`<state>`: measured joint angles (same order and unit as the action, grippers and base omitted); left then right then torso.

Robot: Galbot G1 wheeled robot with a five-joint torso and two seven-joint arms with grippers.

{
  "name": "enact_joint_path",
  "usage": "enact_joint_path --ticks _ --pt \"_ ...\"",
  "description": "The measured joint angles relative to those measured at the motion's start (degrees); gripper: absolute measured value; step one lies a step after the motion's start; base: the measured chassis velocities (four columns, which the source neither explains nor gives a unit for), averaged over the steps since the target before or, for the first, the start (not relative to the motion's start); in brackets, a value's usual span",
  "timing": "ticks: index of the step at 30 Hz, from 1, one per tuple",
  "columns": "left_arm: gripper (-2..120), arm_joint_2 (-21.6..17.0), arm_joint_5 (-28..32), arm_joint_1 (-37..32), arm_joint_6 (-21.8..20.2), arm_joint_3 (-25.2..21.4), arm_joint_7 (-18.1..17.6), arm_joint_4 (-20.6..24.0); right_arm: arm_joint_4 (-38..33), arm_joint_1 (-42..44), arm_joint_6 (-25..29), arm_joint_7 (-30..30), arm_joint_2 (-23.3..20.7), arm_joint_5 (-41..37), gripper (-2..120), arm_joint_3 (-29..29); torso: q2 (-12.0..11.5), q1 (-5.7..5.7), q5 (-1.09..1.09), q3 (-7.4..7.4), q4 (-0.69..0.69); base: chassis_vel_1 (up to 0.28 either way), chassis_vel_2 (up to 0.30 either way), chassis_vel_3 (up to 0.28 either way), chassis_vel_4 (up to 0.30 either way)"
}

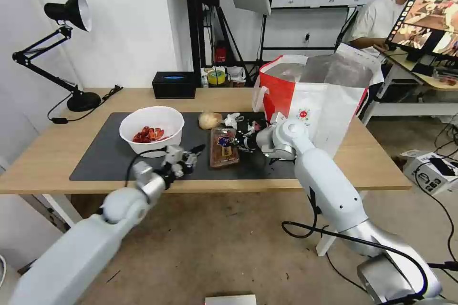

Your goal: Pick up the trash from the table and place it into the takeout bag.

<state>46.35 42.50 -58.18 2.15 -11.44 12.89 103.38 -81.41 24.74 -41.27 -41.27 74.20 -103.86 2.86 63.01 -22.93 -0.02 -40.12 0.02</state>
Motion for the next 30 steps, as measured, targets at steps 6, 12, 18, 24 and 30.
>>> enact_joint_path --ticks 6,12,18,24,30 --pt "17 3.45 -0.93 -13.69 0.22 -12.11 -0.58 8.75 -12.77 3.09 4.82 7.33 -3.30 -0.12 1 3.50 0.01 0.01 0.03 0.02 -0.02 0.000 0.000 0.000 0.000" --pt "36 6.86 -3.35 -21.88 1.16 -17.53 -0.66 11.05 -23.57 1.56 15.37 10.49 -7.14 -0.15 1 7.10 0.01 0.03 0.03 0.03 -0.01 0.000 0.000 0.000 0.000" --pt "54 8.65 -4.50 -24.10 1.52 -18.60 -0.66 11.94 -23.90 -3.12 22.58 10.05 -11.59 4.27 1 10.57 0.02 0.02 0.04 0.02 -0.02 0.000 0.000 0.000 0.000" --pt "83 9.55 -4.98 -24.26 1.55 -17.85 -1.20 12.19 -17.50 -5.20 24.98 21.28 -24.93 31.48 1 9.46 0.02 0.02 0.05 0.02 -0.06 0.000 0.000 0.000 0.000" --pt "99 9.32 -5.19 -22.77 1.55 -16.14 -1.84 11.56 -16.37 -2.94 27.81 26.61 -29.19 41.35 1 6.80 0.02 0.02 0.04 0.02 -0.04 0.000 0.000 0.000 0.000"
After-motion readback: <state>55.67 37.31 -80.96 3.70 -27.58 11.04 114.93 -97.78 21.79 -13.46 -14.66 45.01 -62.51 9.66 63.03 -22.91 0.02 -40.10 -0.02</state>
